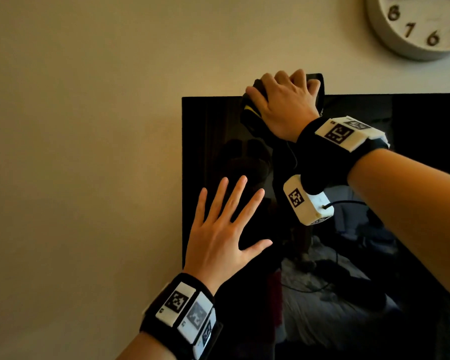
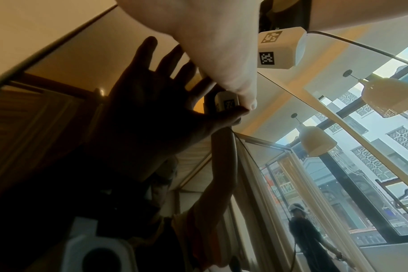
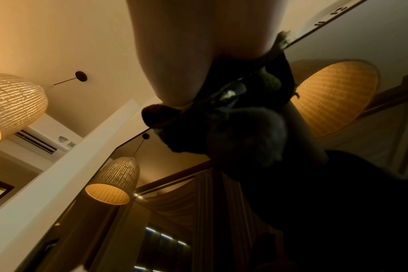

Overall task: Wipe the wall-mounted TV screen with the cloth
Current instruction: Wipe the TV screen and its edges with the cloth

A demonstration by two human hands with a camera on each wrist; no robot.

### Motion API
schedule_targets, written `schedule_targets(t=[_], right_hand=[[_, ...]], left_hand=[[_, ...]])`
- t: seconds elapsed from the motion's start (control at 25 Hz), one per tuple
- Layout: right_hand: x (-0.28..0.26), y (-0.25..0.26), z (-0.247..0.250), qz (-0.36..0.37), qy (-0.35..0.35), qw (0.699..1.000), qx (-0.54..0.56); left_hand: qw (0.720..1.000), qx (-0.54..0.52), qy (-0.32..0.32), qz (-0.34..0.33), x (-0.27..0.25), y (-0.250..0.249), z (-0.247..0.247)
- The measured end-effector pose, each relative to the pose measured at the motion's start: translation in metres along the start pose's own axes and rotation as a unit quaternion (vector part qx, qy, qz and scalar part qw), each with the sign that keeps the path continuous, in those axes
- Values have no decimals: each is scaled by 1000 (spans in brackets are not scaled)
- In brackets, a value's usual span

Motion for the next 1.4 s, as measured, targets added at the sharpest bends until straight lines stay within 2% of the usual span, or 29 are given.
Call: schedule_targets(t=[0.12, 0.2, 0.28, 0.36, 0.44, 0.64, 0.88, 1.12, 1.4], right_hand=[[4, 17, -4, 4, 0, 1000, 3], [6, 27, -6, 8, 1, 1000, 2], [9, 40, -9, 11, 1, 1000, 6], [11, 54, -12, 12, -2, 1000, 14], [13, 66, -16, 18, -5, 1000, 7], [17, 86, -22, 20, -12, 1000, 6], [12, 107, -32, 26, -73, 997, 17], [-11, 107, -40, 66, -154, 985, 42], [-68, 107, -62, 118, -109, 986, 36]], left_hand=[[996, -43, -48, 59, -5, 27, 9], [983, -116, -86, 113, -10, 47, 10], [949, -236, -102, 183, -13, 64, 8], [894, -359, -87, 254, -16, 68, 3], [850, -436, -70, 287, -20, 66, 1], [800, -507, -84, 310, -34, 62, -2], [770, -545, -115, 313, -54, 59, -4], [755, -571, -95, 309, -70, 54, -9], [752, -568, -80, 325, -90, 50, -14]])
Point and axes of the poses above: each hand's wrist, its own x-axis towards the middle knuckle, its own z-axis out of the back of the hand, y = z × x, the point moved 4 cm from there along x, towards the middle knuckle, and after that the axes turned 3 degrees about -y, right-handed, at the moved point
